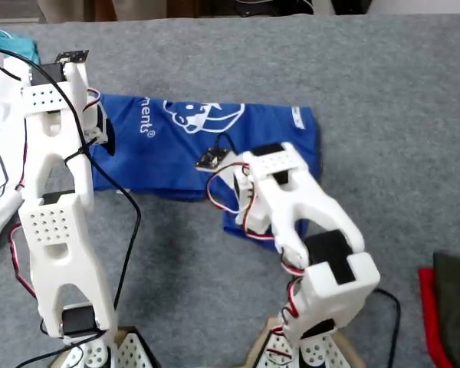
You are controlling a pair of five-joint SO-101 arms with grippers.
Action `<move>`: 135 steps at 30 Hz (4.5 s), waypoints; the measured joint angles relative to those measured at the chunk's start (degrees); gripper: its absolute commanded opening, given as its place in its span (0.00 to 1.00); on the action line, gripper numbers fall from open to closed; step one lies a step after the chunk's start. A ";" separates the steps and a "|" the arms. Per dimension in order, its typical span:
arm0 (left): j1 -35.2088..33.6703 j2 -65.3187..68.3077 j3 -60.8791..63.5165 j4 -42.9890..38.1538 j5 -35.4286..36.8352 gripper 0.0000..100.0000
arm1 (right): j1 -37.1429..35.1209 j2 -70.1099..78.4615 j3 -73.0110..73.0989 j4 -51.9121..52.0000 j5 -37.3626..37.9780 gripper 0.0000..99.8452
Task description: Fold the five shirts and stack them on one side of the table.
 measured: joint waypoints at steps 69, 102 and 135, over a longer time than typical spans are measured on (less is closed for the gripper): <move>1.76 0.00 0.00 0.00 0.09 0.19 | 6.95 47.82 -104.26 26.29 37.10 0.22; 12.92 -2.02 -2.02 0.00 4.84 0.19 | 9.14 25.76 -69.89 24.09 6.86 0.01; -1.32 2.73 -10.73 -3.96 -4.48 0.27 | 8.88 48.18 -119.65 30.77 6.51 0.01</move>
